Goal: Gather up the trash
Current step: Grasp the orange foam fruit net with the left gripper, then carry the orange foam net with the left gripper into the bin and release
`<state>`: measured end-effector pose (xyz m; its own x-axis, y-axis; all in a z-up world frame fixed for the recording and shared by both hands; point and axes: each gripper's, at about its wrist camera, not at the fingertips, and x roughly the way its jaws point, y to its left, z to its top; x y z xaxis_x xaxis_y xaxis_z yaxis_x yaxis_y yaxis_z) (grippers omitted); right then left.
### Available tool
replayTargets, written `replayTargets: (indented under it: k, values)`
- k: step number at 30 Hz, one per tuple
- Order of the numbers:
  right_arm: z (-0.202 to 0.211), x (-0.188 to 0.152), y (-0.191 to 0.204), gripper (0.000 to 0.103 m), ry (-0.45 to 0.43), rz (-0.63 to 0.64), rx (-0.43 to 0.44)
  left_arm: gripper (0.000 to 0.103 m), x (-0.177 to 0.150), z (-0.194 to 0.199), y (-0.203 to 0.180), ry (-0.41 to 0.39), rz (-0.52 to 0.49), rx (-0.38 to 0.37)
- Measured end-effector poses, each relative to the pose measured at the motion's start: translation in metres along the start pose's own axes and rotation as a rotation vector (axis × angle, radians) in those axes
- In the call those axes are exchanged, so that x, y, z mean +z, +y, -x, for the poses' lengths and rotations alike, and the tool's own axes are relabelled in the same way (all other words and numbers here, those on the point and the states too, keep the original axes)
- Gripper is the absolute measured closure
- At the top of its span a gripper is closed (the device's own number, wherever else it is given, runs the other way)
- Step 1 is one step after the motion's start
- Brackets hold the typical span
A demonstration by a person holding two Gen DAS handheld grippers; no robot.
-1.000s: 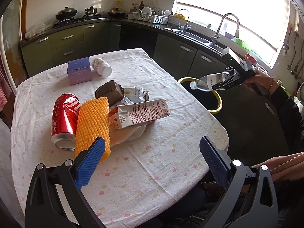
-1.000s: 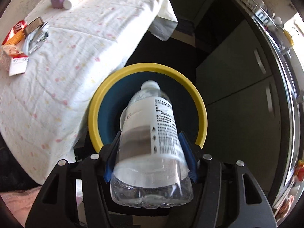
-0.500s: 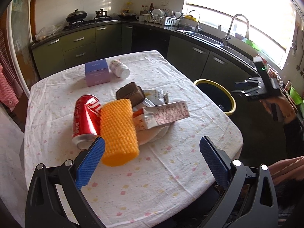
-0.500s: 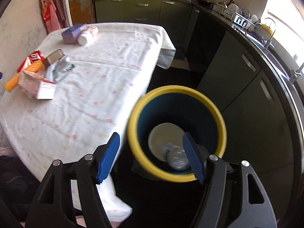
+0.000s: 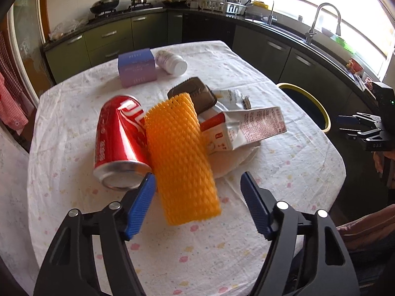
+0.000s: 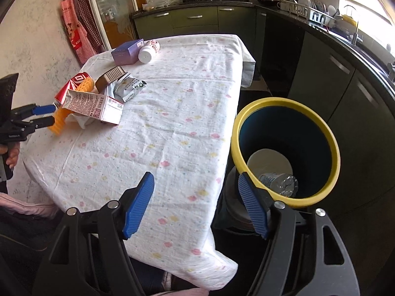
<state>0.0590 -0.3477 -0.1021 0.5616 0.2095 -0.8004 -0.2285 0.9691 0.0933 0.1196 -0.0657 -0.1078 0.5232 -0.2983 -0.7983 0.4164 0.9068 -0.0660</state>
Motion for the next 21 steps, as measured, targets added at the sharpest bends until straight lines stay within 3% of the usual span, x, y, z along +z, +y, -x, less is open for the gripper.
replayTargets:
  k: [3, 8, 11, 13, 18, 21]
  values:
    - [-0.003, -0.005, 0.002, 0.036, -0.003, -0.024, 0.014, 0.041, -0.002, -0.004, 0.003, 0.006, 0.012, 0.011]
    - [-0.007, -0.009, 0.002, 0.035, -0.002, -0.064, 0.044, 0.039, -0.006, -0.009, 0.003, 0.018, 0.014, 0.044]
    - [-0.009, -0.010, 0.004, 0.035, 0.001, -0.066, 0.050, 0.040, -0.009, -0.014, 0.001, 0.044, 0.018, 0.025]
    - [-0.009, -0.009, 0.005, 0.035, -0.001, -0.069, 0.057, 0.047, -0.011, -0.020, 0.002, 0.065, 0.028, 0.029]
    - [-0.009, -0.009, 0.007, 0.035, -0.011, -0.078, 0.078, 0.078, -0.012, -0.019, 0.013, 0.054, 0.082, 0.017]
    - [-0.008, -0.010, 0.008, 0.035, -0.018, -0.087, 0.087, 0.087, -0.014, -0.010, 0.017, 0.035, 0.105, 0.012]
